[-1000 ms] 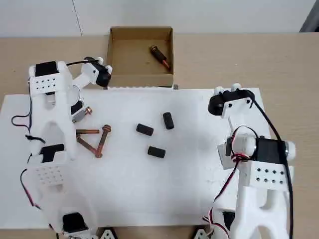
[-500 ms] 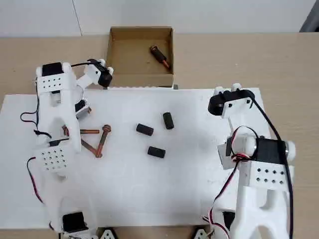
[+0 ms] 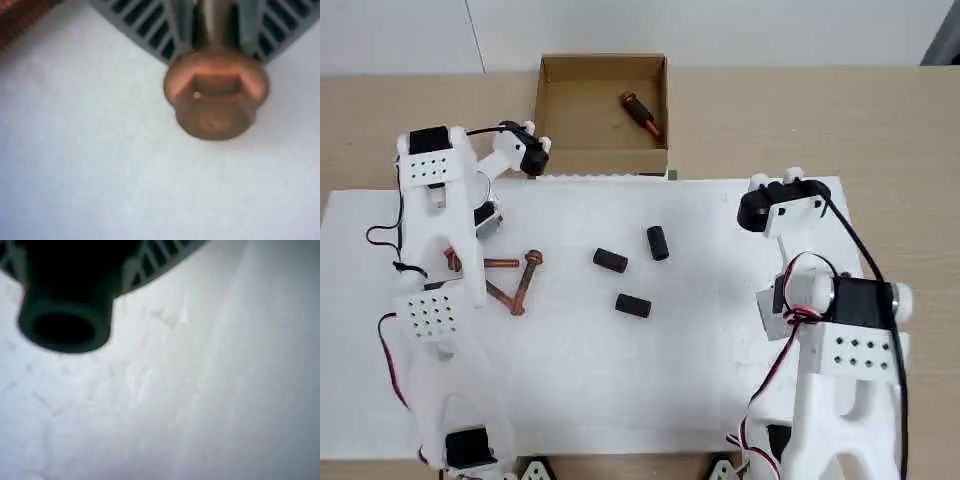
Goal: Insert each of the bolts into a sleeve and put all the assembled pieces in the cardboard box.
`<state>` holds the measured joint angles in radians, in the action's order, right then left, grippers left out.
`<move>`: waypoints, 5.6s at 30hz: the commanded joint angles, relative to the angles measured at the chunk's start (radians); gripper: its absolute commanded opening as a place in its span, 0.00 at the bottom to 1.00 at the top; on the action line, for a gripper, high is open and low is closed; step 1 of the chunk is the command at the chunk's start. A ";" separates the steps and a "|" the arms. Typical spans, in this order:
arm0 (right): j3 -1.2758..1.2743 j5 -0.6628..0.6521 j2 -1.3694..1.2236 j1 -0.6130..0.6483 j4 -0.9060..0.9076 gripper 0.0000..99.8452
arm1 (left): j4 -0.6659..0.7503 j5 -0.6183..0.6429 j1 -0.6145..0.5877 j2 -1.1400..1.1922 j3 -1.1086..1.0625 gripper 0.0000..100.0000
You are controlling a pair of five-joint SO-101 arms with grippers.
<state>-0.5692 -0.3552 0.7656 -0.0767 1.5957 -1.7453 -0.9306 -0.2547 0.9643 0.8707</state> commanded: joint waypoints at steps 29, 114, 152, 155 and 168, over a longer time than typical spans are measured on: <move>0.038 0.054 0.196 0.065 0.097 0.01 | 0.044 0.571 0.322 -0.980 -0.553 0.00; -1.010 0.311 1.047 0.819 -0.800 0.00 | 1.060 1.605 0.646 -2.780 -2.347 0.01; -0.970 0.311 1.047 0.819 -0.792 0.00 | 0.985 1.613 0.816 -2.780 -2.416 0.01; -0.970 0.311 1.047 0.819 -0.792 0.00 | 0.931 1.606 0.864 -2.780 -2.416 0.01; -0.973 0.311 1.047 0.819 -0.792 0.00 | 0.861 1.505 0.942 -2.780 -2.513 0.01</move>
<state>-1.5988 -0.0483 1.7983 0.7426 0.8316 -0.8830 0.5930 0.6306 -1.8144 -1.6072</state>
